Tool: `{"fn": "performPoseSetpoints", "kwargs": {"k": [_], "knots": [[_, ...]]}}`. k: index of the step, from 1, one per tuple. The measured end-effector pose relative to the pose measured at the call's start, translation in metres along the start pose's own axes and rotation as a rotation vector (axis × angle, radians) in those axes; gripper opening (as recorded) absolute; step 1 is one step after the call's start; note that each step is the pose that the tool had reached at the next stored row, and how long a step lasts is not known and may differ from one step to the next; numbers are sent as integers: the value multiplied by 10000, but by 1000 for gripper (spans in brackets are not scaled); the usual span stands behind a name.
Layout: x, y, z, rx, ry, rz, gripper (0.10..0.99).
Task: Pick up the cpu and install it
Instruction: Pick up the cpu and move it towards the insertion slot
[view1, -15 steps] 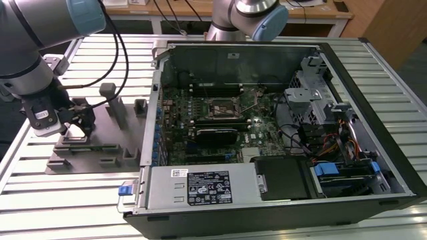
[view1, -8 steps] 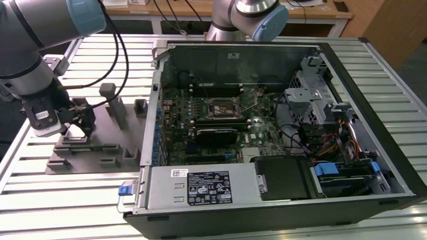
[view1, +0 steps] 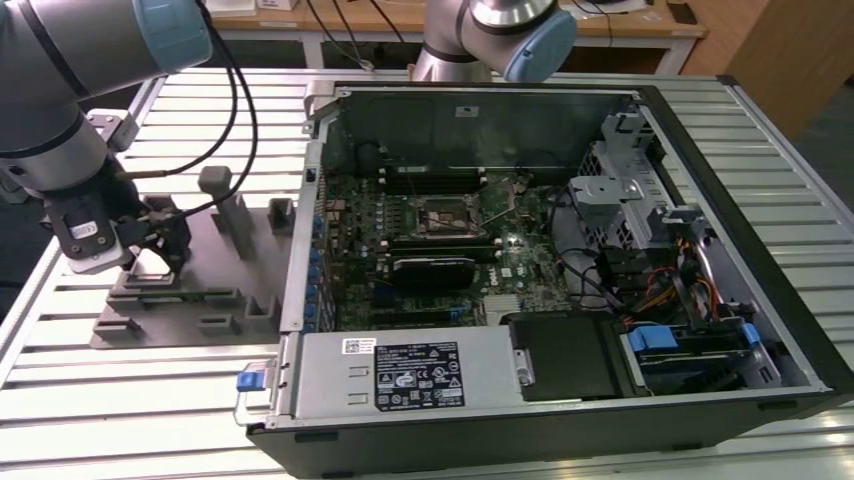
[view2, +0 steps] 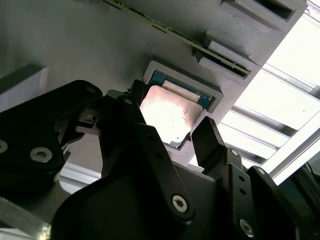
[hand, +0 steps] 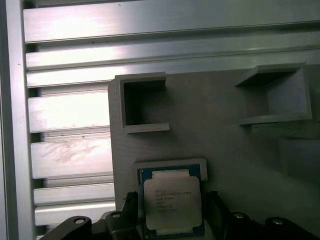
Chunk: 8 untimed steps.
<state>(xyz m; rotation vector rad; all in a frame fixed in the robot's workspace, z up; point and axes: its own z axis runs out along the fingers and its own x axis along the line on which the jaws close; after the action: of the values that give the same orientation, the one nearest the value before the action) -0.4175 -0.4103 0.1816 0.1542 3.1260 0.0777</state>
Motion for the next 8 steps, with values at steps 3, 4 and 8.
{"fn": "performPoseSetpoints", "kwargs": {"k": [3,4,8], "knots": [[0,0,2,-1,0,1,573],[0,0,2,-2,0,1,573],[0,1,-2,-1,1,1,545]]}}
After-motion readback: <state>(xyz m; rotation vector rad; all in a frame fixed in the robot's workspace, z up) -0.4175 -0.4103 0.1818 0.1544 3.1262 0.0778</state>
